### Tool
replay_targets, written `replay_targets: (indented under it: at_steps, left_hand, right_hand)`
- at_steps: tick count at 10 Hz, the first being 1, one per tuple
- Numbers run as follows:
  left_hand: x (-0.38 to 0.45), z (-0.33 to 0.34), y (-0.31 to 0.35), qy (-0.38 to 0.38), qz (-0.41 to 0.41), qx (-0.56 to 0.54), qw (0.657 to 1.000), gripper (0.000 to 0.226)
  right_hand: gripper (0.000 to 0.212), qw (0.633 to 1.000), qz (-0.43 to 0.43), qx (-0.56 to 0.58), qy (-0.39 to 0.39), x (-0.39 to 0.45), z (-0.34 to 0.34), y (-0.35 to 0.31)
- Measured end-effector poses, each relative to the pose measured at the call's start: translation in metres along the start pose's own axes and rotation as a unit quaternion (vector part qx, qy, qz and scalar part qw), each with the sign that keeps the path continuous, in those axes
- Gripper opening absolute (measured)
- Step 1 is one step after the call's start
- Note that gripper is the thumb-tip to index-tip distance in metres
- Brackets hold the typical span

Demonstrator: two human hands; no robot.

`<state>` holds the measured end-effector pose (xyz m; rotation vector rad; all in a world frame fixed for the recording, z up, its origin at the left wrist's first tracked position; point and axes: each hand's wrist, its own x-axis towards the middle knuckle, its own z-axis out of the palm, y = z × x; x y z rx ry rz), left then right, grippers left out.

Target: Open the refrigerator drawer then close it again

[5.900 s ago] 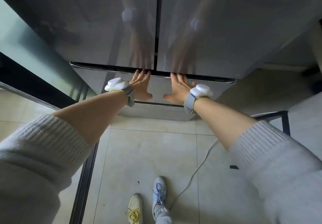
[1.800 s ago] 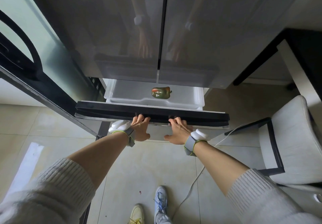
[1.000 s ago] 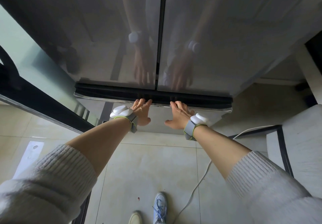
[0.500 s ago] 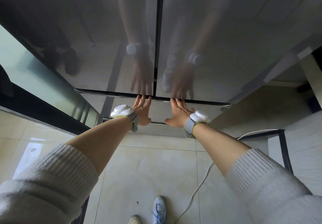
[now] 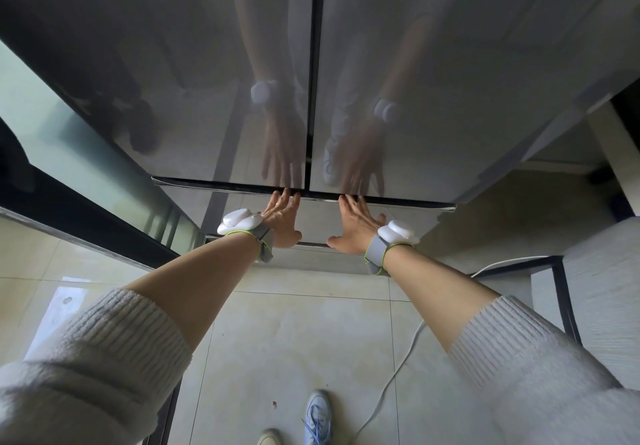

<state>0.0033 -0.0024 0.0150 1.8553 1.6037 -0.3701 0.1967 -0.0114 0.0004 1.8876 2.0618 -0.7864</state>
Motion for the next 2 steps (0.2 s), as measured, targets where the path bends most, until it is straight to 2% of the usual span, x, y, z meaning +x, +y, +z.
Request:
replay_targets:
  at_steps: [2]
  left_hand:
    - [-0.0194,-0.0050,0.0028,0.055,0.030,-0.031,0.998,0.081]
  right_hand:
    - [0.103,1.000,-0.010,-0.004,-0.005,-0.0208,-0.0044,-0.0123]
